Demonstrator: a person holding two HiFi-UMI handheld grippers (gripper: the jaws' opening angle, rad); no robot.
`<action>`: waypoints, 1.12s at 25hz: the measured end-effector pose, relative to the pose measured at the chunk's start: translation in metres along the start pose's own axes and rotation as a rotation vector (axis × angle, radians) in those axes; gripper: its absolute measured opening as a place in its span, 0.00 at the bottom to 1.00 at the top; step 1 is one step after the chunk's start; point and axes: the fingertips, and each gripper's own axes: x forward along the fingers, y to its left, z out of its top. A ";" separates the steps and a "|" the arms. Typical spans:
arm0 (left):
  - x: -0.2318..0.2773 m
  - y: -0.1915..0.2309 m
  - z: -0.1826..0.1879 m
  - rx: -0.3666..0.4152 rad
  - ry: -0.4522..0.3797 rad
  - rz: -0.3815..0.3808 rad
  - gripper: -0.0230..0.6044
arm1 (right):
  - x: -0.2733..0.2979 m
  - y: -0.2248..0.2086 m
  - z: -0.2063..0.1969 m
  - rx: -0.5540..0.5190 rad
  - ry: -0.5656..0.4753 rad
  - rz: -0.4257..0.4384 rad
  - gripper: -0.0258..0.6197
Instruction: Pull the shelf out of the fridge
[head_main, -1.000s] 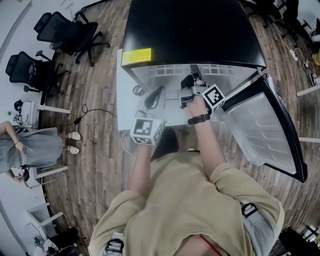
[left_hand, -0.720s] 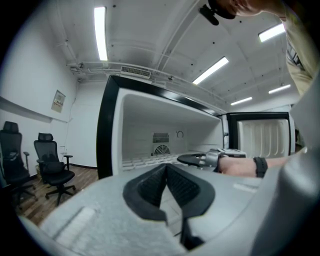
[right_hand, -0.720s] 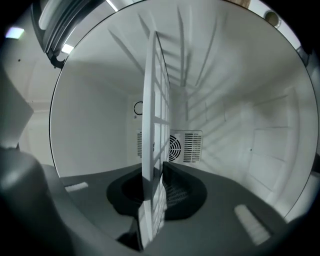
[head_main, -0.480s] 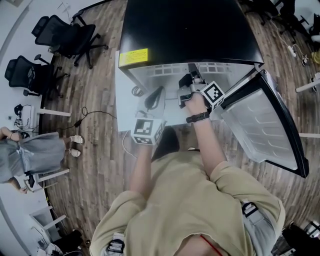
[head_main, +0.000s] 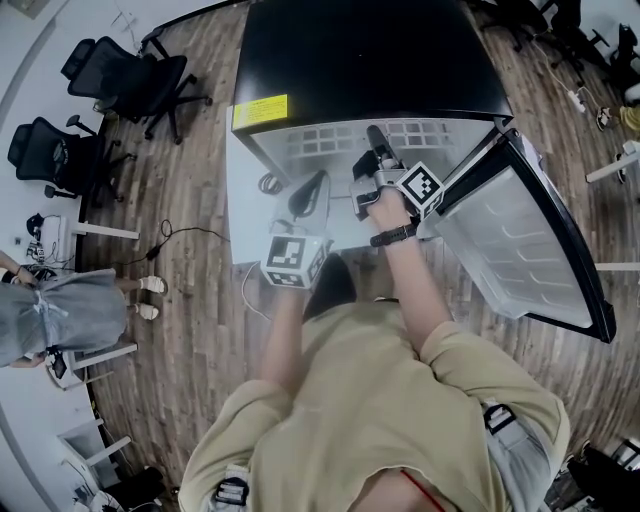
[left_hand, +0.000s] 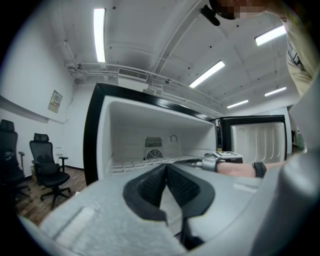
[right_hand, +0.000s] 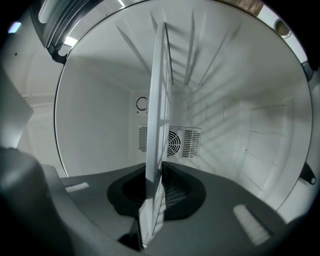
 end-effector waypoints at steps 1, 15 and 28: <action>-0.001 -0.002 0.000 0.000 -0.003 0.000 0.04 | -0.003 0.001 0.000 -0.006 0.005 0.002 0.09; -0.024 -0.026 0.009 -0.005 -0.042 -0.001 0.04 | -0.039 0.007 -0.014 -0.042 0.046 0.001 0.10; -0.056 -0.045 -0.005 -0.034 -0.048 0.012 0.04 | -0.082 0.013 -0.027 -0.051 0.068 0.011 0.09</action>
